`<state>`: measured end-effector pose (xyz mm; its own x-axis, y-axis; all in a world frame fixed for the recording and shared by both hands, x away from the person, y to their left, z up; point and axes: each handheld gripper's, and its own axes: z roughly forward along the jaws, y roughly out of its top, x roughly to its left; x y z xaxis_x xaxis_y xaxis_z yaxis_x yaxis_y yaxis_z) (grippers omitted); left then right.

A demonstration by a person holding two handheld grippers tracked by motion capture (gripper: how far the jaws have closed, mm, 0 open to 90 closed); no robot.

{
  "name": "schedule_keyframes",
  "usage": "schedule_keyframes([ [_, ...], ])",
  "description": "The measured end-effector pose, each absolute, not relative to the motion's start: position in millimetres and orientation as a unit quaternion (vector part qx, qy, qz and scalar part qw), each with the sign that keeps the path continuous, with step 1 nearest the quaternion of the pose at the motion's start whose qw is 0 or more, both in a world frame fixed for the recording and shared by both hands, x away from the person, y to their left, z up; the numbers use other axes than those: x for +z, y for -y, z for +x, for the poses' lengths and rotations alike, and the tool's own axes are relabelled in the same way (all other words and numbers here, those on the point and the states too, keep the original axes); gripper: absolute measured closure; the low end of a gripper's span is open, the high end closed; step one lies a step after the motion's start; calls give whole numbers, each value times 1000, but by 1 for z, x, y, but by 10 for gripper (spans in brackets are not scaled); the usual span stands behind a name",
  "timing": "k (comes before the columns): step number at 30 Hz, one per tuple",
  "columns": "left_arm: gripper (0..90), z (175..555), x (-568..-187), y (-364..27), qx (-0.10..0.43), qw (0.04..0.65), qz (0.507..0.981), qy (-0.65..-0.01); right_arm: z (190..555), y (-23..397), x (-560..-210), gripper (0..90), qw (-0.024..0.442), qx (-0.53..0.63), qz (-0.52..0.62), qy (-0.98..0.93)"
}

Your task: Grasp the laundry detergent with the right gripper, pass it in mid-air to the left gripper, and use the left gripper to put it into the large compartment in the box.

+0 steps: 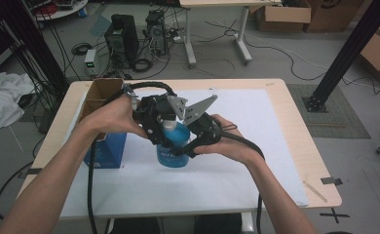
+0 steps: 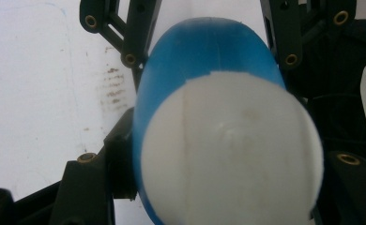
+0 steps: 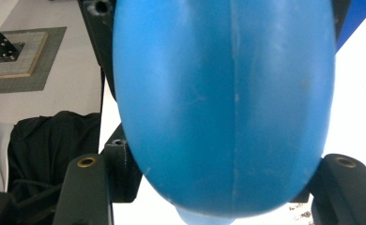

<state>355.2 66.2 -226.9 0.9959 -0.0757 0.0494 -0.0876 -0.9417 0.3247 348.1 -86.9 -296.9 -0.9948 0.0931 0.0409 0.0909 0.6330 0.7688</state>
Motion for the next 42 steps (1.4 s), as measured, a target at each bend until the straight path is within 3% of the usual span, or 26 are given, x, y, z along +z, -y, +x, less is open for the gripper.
schedule_keyframes([
  [19, 383, 355, -221, -72, 19, 181, 983, 32, 350, 97, -302, 302, 3, 401, 81, -912],
  [25, 383, 356, -219, -76, 24, 185, 982, 21, 351, 106, -300, 166, 8, 389, 109, -915],
  [33, 383, 359, -217, -80, 30, 182, 983, 0, 354, 121, -293, 155, 4, 359, 138, -923],
  [42, 383, 367, -214, -84, 27, 183, 982, -38, 357, 139, -286, 159, 37, 300, 197, -933],
])
